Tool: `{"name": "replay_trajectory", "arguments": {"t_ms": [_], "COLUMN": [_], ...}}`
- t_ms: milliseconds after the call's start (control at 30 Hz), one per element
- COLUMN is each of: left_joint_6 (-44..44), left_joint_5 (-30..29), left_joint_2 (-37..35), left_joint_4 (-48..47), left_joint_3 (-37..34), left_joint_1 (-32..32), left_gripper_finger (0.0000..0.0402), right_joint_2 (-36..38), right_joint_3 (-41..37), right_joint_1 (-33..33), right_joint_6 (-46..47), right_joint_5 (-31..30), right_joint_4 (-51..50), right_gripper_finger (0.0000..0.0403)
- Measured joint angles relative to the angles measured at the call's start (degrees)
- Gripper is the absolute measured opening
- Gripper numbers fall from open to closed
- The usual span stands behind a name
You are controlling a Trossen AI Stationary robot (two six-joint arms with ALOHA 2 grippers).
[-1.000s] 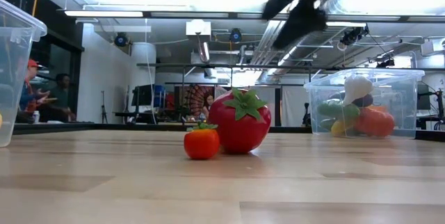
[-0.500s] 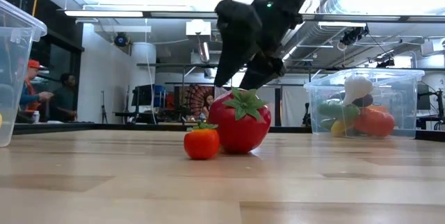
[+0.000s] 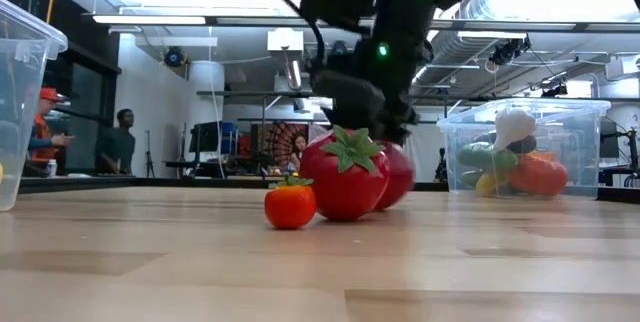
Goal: Sort produce into baskets
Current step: Put the top red tomato into the bottom transparent bin
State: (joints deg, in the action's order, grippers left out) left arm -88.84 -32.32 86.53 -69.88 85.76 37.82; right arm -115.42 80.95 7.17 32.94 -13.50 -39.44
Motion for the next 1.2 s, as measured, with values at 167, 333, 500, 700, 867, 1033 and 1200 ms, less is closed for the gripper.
{"name": "replay_trajectory", "arguments": {"t_ms": [167, 333, 500, 700, 867, 1033, 1200], "left_joint_6": [1.0, 1.5, 0.9, 0.4, 0.4, 1.5, 1.5], "left_joint_5": [0.0, 0.0, 0.0, -0.1, 0.0, 0.0, 0.1], "left_joint_2": [0.0, 0.0, 0.0, 0.0, 0.1, 0.0, 0.1], "left_joint_4": [-0.9, -1.4, -1.5, -1.3, -1.3, -1.4, -1.9], "left_joint_3": [0.0, 0.0, 0.0, 0.0, 0.0, 0.0, 0.0], "left_joint_1": [0.0, 0.0, 0.0, 0.0, 0.0, 0.0, -0.1], "left_gripper_finger": [0.0392, 0.0392, 0.0392, 0.0392, 0.0392, 0.0392, 0.0392], "right_joint_2": [-1.1, -1.1, -0.5, 6.7, 16.8, 29.1, 38.0], "right_joint_3": [0.0, 0.0, 0.6, 2.6, -1.1, -14.2, -25.4], "right_joint_1": [0.0, -0.1, -1.1, -2.7, -2.5, 1.5, 8.2], "right_joint_6": [-0.9, -3.3, -6.8, -10.8, -6.6, 4.7, 15.7], "right_joint_5": [-0.9, -1.0, -1.4, -4.0, -7.0, -2.6, 1.6], "right_joint_4": [-2.3, -3.2, -1.3, -3.1, -9.5, -8.8, -3.0], "right_gripper_finger": [0.0323, 0.0323, 0.0323, 0.0323, 0.0323, 0.0323, 0.0323]}}
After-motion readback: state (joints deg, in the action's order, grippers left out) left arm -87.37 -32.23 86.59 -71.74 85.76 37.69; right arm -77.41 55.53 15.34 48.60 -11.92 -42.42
